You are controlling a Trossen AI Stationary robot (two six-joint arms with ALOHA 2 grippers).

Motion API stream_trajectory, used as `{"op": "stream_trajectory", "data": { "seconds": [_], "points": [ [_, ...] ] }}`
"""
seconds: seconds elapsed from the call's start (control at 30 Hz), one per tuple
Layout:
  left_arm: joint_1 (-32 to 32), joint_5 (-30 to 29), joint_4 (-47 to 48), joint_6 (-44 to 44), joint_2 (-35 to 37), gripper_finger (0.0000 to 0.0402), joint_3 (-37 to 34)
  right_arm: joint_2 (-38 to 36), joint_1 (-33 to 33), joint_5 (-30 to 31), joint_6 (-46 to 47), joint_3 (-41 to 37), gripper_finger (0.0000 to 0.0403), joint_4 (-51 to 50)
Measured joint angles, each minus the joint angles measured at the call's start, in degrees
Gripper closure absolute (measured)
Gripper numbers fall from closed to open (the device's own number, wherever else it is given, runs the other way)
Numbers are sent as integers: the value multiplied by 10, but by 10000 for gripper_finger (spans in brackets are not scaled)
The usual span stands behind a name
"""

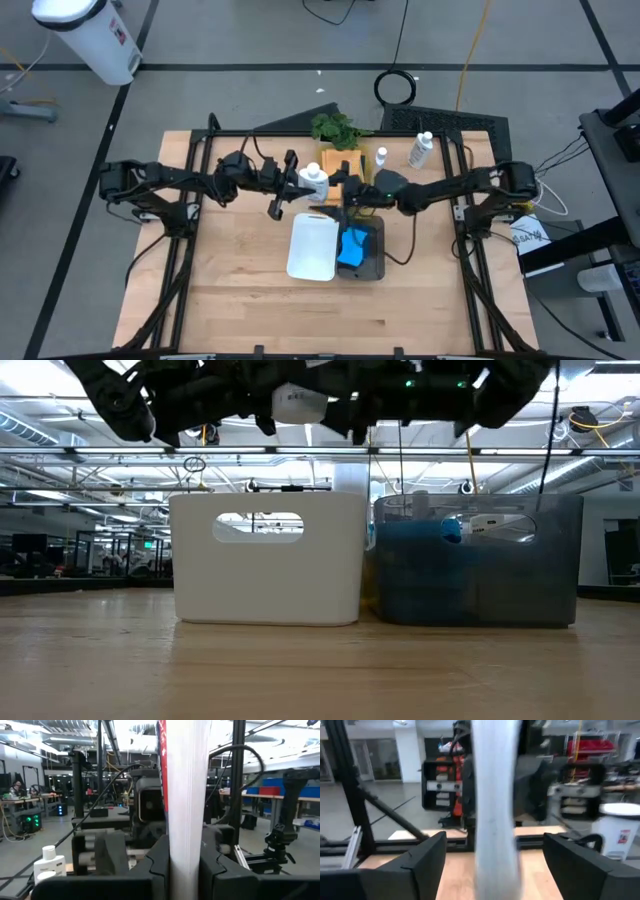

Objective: Pick & Place Kitchen Items
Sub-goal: Put the bottom plastic restorer bottle into the white bin

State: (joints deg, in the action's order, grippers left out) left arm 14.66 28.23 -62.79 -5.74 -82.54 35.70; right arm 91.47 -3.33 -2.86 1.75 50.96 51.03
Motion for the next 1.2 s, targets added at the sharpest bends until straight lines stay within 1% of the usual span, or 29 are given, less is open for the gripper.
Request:
{"op": "stream_trajectory", "data": {
  "seconds": [0.13,0.2,0.27,0.4,0.6,0.67,0.77,0.83,0.9,1.0,1.07,1.13,1.2],
  "points": [
    [-9,-3,1,11,0,358,0,40,3,0,-15,25,99,1],
    [-13,-3,2,12,0,358,0,52,4,7,-25,32,107,15],
    [-14,-2,2,11,0,358,0,58,5,26,-37,32,121,16],
    [-13,-5,5,10,0,357,0,62,4,31,-44,32,169,18],
    [-13,-7,11,11,0,357,0,62,5,27,-44,32,272,23],
    [-13,-11,15,7,0,356,0,62,5,28,-45,32,299,22],
    [-13,-15,31,-20,1,344,1,62,5,29,-40,32,304,16],
    [-10,-18,53,-47,5,323,3,62,5,29,-34,32,307,2],
    [2,-6,104,-58,30,291,3,53,5,27,-34,32,312,-29],
    [14,9,205,-53,80,228,23,46,4,28,-35,33,303,-60],
    [22,8,310,-39,121,186,45,47,4,28,-35,33,302,-80],
    [23,-7,422,-10,149,148,85,49,4,28,-37,31,306,-86],
    [23,-28,561,20,170,119,137,47,4,28,-42,31,312,-88]
  ]
}}
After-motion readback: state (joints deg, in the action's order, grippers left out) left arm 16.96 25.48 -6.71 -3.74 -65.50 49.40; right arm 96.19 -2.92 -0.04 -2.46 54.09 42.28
